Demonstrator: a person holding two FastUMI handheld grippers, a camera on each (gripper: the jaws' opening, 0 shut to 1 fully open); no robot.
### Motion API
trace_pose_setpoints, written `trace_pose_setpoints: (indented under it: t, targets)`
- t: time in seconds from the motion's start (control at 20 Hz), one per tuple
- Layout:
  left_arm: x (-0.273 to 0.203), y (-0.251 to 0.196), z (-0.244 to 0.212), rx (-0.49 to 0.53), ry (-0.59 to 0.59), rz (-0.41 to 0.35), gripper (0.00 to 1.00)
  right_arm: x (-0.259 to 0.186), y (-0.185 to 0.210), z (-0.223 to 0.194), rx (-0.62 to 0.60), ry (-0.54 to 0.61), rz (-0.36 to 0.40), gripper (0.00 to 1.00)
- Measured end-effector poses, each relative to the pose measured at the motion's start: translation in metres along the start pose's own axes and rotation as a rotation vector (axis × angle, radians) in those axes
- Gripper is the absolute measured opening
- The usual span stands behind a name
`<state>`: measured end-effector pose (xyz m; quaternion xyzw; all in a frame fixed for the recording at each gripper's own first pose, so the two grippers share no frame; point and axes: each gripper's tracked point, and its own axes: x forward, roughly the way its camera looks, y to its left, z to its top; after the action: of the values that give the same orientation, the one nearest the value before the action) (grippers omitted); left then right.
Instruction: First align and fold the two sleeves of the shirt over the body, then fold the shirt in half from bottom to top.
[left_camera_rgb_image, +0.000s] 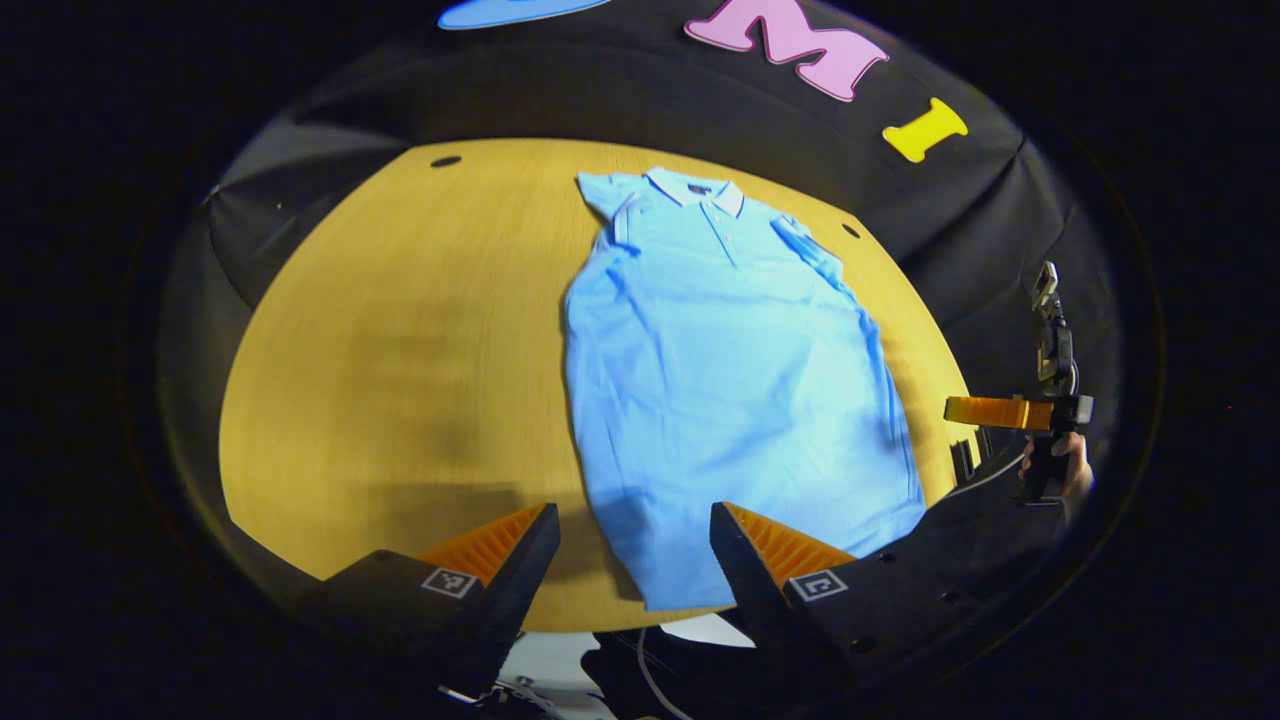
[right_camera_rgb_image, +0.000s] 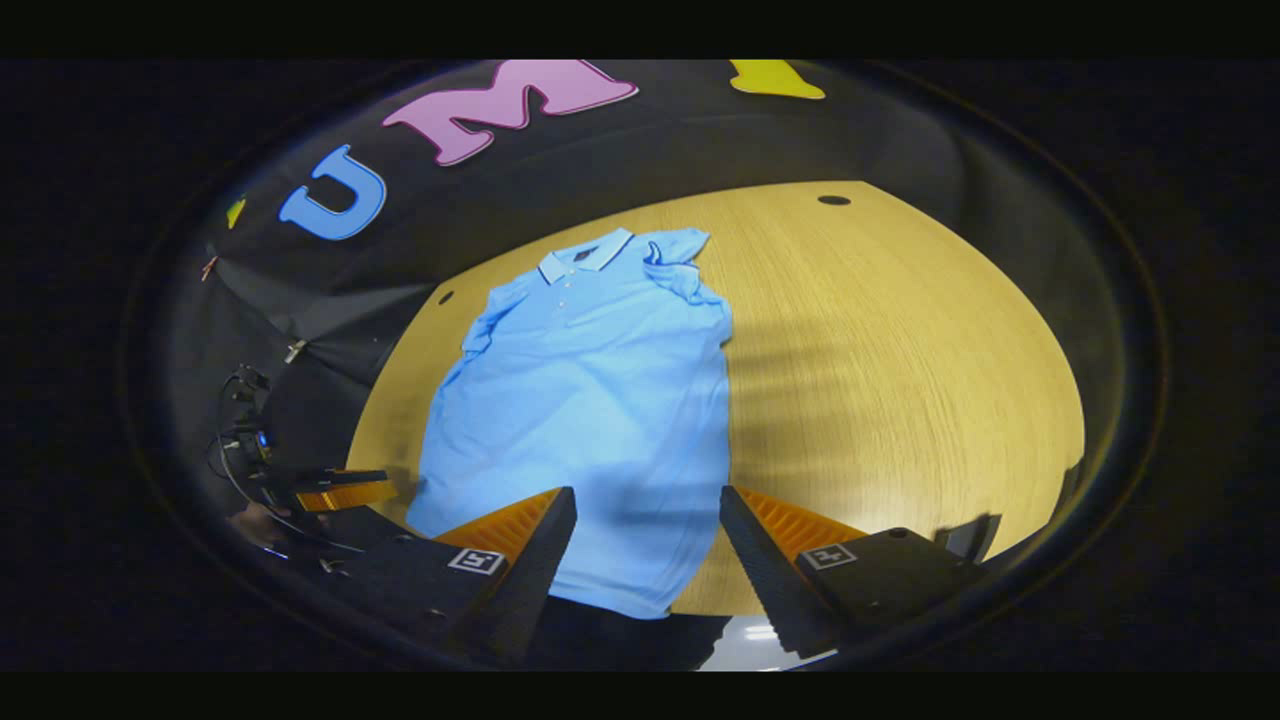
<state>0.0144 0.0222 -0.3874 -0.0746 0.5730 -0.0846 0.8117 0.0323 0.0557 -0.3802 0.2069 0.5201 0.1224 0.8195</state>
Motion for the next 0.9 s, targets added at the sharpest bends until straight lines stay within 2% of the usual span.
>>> trace_pose_setpoints:
  t: [0.3,0.35,0.4,0.5,0.55,0.65,0.7,0.75,0.8,0.85,0.9]
  targets:
    - [0.016,-0.017,-0.04,-0.01,0.109,-0.062,0.97,0.008,-0.011,-0.072,0.052,0.136,-0.046,0.91]
    - [0.018,-0.019,-0.037,0.001,0.1,-0.067,0.97,0.01,-0.011,-0.078,0.074,0.152,-0.052,0.82]
    - [0.017,-0.02,-0.036,0.009,0.099,-0.07,0.96,0.011,-0.009,-0.086,0.098,0.169,-0.05,0.91]
    - [0.018,-0.024,-0.037,0.005,0.115,-0.085,0.92,0.012,-0.002,-0.084,0.146,0.16,-0.036,0.88]
    - [0.019,-0.029,-0.036,0.003,0.119,-0.104,0.97,0.013,-0.001,-0.086,0.162,0.17,-0.036,0.89]
    - [0.021,-0.032,-0.035,0.019,0.122,-0.115,0.97,0.016,0.008,-0.09,0.212,0.182,-0.024,0.88]
    - [0.024,-0.033,-0.035,0.025,0.121,-0.117,0.94,0.02,0.008,-0.092,0.237,0.195,-0.035,0.86]
    - [0.027,-0.035,-0.033,0.022,0.111,-0.122,0.91,0.028,0.015,-0.094,0.265,0.205,-0.013,0.78]
    - [0.029,-0.039,-0.033,0.015,0.107,-0.131,0.82,0.031,0.021,-0.096,0.292,0.218,0.006,0.55]
    - [0.035,-0.033,-0.035,0.015,0.112,-0.1,0.77,0.039,0.026,-0.097,0.32,0.221,0.028,0.49]
    - [0.037,-0.03,-0.035,0.01,0.102,-0.088,0.53,0.043,0.03,-0.096,0.364,0.22,0.056,0.19]
